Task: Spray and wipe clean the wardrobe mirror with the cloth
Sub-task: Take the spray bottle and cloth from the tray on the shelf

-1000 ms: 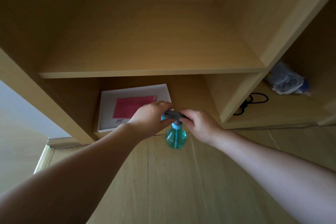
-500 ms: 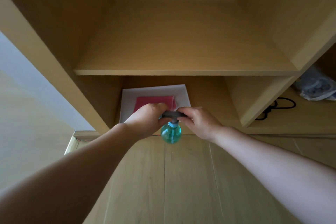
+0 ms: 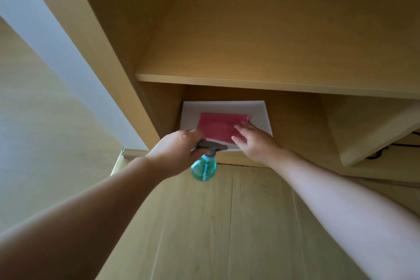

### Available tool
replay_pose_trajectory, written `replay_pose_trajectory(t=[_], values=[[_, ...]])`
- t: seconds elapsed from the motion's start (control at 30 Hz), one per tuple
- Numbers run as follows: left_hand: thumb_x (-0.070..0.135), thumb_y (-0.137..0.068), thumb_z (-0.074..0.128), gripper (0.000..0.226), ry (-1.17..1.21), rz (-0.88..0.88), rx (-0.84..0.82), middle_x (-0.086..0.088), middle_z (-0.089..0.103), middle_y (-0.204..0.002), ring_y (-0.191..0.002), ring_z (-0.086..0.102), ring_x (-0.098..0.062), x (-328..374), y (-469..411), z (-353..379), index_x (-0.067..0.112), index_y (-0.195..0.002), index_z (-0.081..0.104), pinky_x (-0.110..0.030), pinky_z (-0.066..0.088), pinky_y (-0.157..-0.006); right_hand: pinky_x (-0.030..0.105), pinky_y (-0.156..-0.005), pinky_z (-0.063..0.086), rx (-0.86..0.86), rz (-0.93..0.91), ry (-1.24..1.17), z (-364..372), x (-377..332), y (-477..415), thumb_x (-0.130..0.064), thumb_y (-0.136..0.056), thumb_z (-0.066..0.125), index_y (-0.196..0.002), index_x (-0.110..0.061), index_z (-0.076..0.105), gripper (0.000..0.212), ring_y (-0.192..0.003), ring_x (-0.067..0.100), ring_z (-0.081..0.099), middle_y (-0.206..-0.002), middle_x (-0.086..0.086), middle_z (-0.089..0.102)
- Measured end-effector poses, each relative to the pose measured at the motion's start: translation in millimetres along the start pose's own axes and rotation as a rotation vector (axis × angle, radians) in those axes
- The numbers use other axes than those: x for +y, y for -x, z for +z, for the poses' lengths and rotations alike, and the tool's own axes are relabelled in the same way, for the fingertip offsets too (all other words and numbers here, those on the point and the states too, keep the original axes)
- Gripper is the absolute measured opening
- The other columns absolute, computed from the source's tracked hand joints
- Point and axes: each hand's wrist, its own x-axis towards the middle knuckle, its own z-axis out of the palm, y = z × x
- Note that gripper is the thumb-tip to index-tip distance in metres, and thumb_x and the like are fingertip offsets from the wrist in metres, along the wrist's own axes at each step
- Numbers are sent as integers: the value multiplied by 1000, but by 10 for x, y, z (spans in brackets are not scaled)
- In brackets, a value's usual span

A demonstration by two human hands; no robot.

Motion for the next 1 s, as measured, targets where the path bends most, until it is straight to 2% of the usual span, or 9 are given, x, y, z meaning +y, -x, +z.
replay_pose_trajectory(t=[0.1, 0.2, 0.3, 0.43, 0.53, 0.63, 0.7, 0.87, 1.0], values=[[40, -91, 60, 18, 15, -12, -4, 11, 56, -82, -66, 50, -11, -102, 89, -21, 23, -96, 61, -23, 36, -52, 40, -117, 20, -72, 108, 41, 115, -32, -234, -60, -97, 31, -155, -30, 8, 69, -150, 24, 5, -164, 3, -2], [41, -91, 59, 17, 21, -32, -10, 14, 53, -81, -66, 49, -10, -189, 194, -38, 25, -97, 61, -24, 39, -56, 45, -122, 11, -117, 135, 110, 268, -94, -461, -57, -99, 32, -155, -28, -1, 72, -150, 28, -6, -164, 7, -8], [44, -91, 58, 19, 27, -44, -3, 14, 54, -81, -66, 50, -10, -264, 291, -45, 26, -96, 61, -23, 42, -58, 50, -121, 2, -129, 148, 179, 418, -170, -675, -55, -99, 33, -156, -26, -2, 72, -149, 35, -7, -163, 10, -8], [48, -90, 55, 23, 19, -56, -1, 18, 52, -80, -65, 50, -7, -339, 382, -55, 27, -97, 61, -18, 38, -53, 49, -120, 9, -142, 214, 188, 586, -206, -856, -52, -100, 35, -156, -26, 0, 71, -149, 35, -3, -164, 9, -5], [48, -91, 54, 23, 34, -65, -8, 16, 57, -84, -69, 56, -9, -385, 424, -70, 27, -99, 61, -21, 46, -59, 49, -118, 17, -140, 202, 281, 662, -153, -917, -45, -101, 38, -155, -24, 12, 64, -148, 34, 8, -163, 8, 9], [46, -91, 55, 24, 46, -69, -4, 12, 62, -89, -75, 59, -12, -415, 438, -84, 25, -101, 62, -31, 51, -68, 43, -109, 36, -67, 189, 294, 643, -146, -927, -17, -99, 39, -144, -23, 41, 45, -138, 31, 35, -151, 8, 37], [45, -92, 56, 24, 46, -68, 4, 11, 64, -91, -76, 60, -13, -426, 441, -88, 25, -102, 63, -31, 52, -69, 38, -99, 44, 7, 188, 286, 638, -163, -901, -6, -94, 37, -132, -21, 55, 45, -125, 28, 51, -137, 6, 54], [45, -91, 56, 22, 38, -50, 0, 13, 63, -89, -73, 58, -10, -396, 415, -83, 27, -101, 62, -25, 50, -64, 33, -93, 45, 81, 188, 179, 575, -132, -779, -13, -97, 37, -128, -23, 59, 39, -118, 29, 57, -129, 6, 62], [45, -92, 56, 17, 34, -3, -37, 19, 55, -83, -63, 50, -4, -312, 353, -59, 30, -98, 60, -10, 35, -54, 34, -86, 48, 224, 113, 94, 408, -161, -578, -10, -97, 40, -118, -23, 65, 36, -103, 26, 62, -115, 4, 68]])
